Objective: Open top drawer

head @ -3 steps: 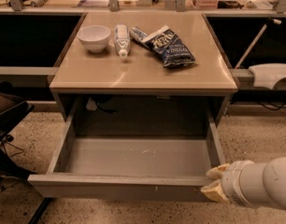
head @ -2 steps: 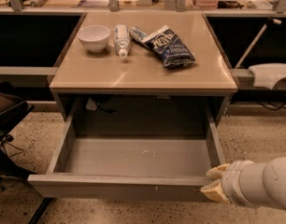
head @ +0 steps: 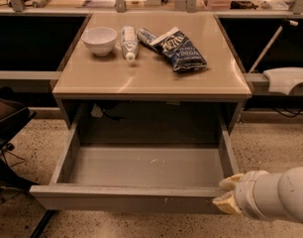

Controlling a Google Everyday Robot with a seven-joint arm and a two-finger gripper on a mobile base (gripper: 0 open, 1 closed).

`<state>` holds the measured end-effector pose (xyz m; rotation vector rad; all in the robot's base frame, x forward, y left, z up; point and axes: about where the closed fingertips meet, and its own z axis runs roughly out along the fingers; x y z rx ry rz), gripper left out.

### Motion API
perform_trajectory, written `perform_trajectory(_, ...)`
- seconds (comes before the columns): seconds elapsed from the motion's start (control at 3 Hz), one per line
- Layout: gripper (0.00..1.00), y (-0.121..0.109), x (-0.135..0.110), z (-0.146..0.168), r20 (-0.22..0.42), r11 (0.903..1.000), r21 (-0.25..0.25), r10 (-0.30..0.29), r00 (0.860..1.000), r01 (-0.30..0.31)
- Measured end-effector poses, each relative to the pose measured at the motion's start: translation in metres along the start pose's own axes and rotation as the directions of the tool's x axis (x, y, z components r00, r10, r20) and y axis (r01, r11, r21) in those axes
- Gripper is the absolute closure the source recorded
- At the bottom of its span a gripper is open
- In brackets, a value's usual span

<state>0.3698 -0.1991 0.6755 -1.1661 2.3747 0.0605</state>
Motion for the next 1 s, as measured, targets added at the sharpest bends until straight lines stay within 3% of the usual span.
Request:
perform_trajectory(0.33,0.12,0.0000,0.0000,0.0000,0.000,1.0000,0.000,0.000,1.000,0.000)
perform_trajectory(0.67,0.00,0.0000,0.0000,0.0000,0.000,1.0000,0.000,0.000,1.000,0.000)
perform_trajectory(1.0,0.00,0.0000,0.0000,0.0000,0.000,1.0000,0.000,0.000,1.000,0.000)
